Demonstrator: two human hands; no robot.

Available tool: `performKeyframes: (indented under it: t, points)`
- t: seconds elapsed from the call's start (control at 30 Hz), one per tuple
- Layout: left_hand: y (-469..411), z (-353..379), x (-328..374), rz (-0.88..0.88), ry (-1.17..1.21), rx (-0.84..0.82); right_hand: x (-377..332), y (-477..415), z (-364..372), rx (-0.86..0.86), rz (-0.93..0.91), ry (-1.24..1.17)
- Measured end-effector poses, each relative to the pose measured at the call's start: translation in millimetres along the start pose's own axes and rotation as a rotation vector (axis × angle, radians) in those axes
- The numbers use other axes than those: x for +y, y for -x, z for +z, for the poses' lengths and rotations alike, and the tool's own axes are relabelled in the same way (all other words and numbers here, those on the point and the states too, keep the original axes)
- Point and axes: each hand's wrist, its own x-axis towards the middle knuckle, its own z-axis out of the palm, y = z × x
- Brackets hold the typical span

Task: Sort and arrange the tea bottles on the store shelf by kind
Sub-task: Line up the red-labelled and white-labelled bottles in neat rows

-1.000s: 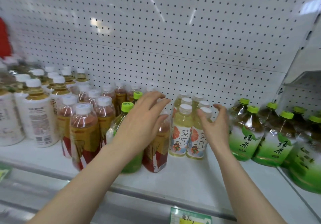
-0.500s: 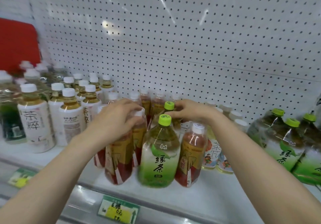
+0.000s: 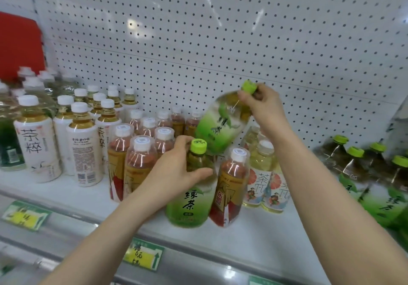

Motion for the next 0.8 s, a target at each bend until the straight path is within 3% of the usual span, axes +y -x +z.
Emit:
performKeyframes:
  t: [0.13,0.37,0.5,0.8]
  points:
    - [18.6,2.3,-1.1,0.027,-0.013,-0.042,-16.7,-5.9,-29.1,0.279,-0.031,-0.316]
    - [52.2,0.2,8.5,0.109,-0.112,0.173,-14.7,11.2,-70.7,0.492,0.022,-0.610]
    - [57.4,-10.6,45.5,0.120,0.000,0.238,-10.2,44.0,-94.5,0.580,0.063,-0.618]
    - [48.7,40.2,109.6,0.177,0.356,0.144,10.0,149.1,-188.9,0.704,0.042,-0.400]
